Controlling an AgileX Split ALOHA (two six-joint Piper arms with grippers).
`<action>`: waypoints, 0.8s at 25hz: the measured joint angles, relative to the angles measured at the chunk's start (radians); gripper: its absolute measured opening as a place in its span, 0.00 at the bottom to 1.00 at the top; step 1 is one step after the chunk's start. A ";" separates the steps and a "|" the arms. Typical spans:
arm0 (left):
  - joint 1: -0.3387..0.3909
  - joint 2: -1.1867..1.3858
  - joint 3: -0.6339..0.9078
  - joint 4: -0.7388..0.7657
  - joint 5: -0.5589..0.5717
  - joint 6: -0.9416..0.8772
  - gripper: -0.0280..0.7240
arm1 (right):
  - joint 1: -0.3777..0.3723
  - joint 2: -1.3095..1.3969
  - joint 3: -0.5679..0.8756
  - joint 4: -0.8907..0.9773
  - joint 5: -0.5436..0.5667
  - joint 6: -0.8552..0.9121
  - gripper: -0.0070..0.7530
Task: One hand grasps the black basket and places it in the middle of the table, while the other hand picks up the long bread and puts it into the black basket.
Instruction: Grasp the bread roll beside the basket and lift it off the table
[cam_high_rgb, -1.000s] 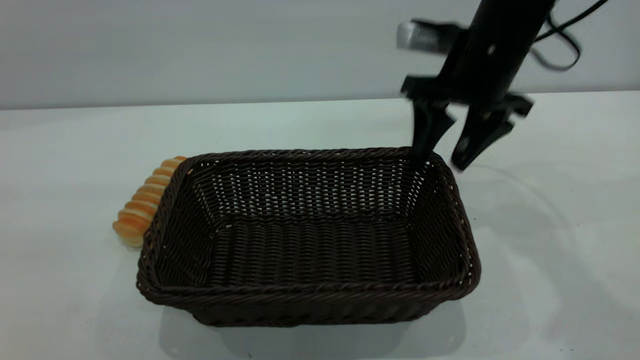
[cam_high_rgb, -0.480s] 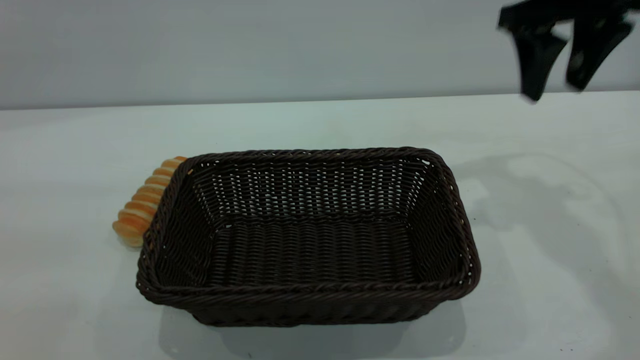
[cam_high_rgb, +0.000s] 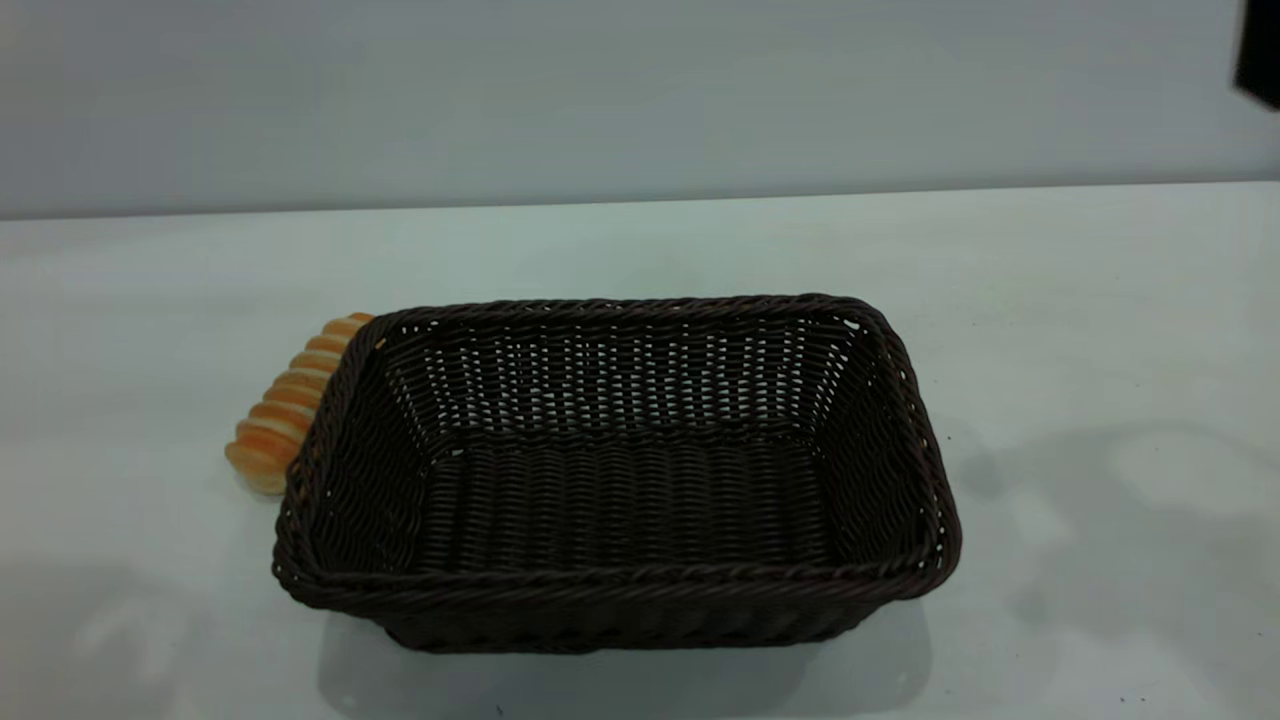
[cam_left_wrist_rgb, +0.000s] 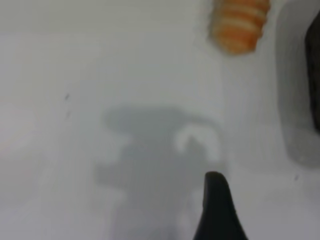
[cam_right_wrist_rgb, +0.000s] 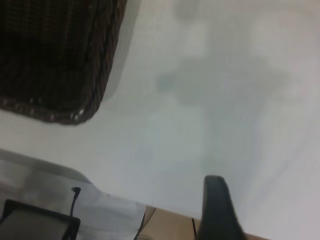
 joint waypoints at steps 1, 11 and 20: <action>0.000 0.054 -0.044 -0.009 -0.013 0.003 0.75 | 0.001 -0.034 0.017 0.001 0.001 0.000 0.69; 0.000 0.650 -0.436 -0.091 -0.095 0.022 0.66 | 0.001 -0.231 0.080 0.013 0.008 0.000 0.69; 0.000 0.989 -0.696 -0.287 -0.123 0.218 0.64 | 0.001 -0.254 0.103 0.029 0.013 0.000 0.69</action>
